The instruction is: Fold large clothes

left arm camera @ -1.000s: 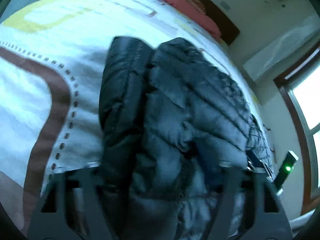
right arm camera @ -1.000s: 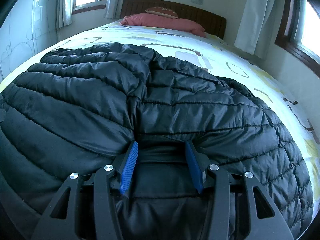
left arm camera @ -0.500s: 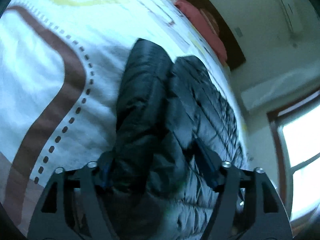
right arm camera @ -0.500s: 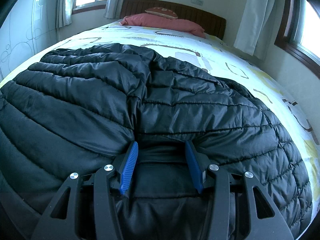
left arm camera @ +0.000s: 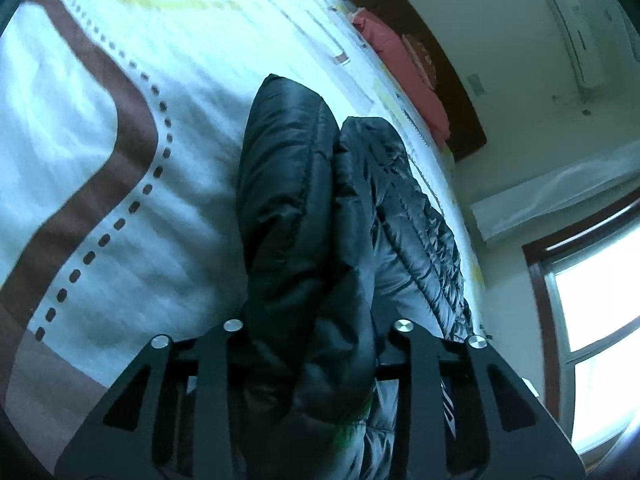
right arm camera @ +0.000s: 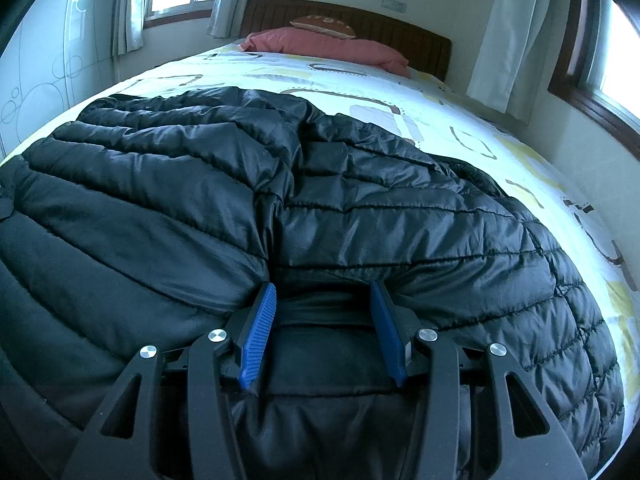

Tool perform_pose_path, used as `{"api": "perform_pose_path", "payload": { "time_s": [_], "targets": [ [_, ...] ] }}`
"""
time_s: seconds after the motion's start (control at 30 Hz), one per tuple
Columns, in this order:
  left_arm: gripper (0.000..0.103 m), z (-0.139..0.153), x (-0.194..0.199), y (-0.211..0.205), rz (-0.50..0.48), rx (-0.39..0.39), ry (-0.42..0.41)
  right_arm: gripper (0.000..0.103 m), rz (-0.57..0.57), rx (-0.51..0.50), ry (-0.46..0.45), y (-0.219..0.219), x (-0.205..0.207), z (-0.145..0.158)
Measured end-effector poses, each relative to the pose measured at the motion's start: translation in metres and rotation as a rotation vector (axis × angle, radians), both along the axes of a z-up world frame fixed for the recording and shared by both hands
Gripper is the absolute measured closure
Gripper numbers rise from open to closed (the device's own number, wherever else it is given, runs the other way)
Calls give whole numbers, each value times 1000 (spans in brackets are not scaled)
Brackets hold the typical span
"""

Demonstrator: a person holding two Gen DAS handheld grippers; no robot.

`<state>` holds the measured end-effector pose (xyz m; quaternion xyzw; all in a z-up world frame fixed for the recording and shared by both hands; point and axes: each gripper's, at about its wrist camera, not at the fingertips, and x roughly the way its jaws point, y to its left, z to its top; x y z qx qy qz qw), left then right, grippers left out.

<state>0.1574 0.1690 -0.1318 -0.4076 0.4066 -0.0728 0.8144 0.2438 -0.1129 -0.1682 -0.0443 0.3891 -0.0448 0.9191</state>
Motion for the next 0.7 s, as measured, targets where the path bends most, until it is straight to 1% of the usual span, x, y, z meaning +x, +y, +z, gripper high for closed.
{"api": "perform_pose_path", "payload": {
  "time_s": [0.1, 0.13, 0.17, 0.23, 0.27, 0.3, 0.37, 0.4, 0.43, 0.47, 0.5, 0.53, 0.6, 0.63, 0.67, 0.7],
  "targets": [
    [75, 7, -4, -1, 12, 11, -12, 54, 3, 24, 5, -2, 0, 2],
    [76, 10, -5, -2, 15, 12, -18, 54, 7, 52, 7, -7, 0, 4],
    [77, 13, -7, -1, 14, 15, -24, 53, 13, 103, 10, -15, 1, 7],
    [78, 22, -10, -2, 12, 18, -39, 45, 28, 200, 13, -31, 0, 14],
    [78, 25, -11, -1, 11, 18, -43, 38, 28, 255, 8, -43, -2, 19],
    [78, 30, -12, -2, 8, 18, -49, 33, 18, 302, -9, -58, -5, 26],
    [79, 39, -14, -4, 1, 21, -60, 29, -6, 381, -64, -98, -13, 45],
    [79, 43, -15, -5, -2, 24, -66, 26, -21, 404, -85, -115, -16, 51],
    [79, 47, -16, -7, -4, 27, -72, 26, -42, 430, -107, -138, -19, 57],
    [79, 51, -16, -9, -7, 31, -77, 24, -73, 469, -126, -170, -22, 62],
    [79, 57, -17, -12, -13, 41, -89, 23, -99, 493, -132, -192, -24, 62],
    [79, 61, -18, -15, -17, 46, -95, 23, -143, 518, -131, -222, -25, 59],
    [79, 69, -19, -22, -27, 60, -110, 23, -217, 569, -98, -267, -25, 43],
    [79, 74, -20, -26, -32, 61, -120, 23, -235, 600, -77, -279, -23, 35],
    [79, 79, -21, -31, -38, 59, -130, 23, -253, 682, -31, -302, -19, 18],
    [79, 84, -21, -36, -44, 55, -139, 23, -256, 762, 11, -315, -17, 3]
  ]
}}
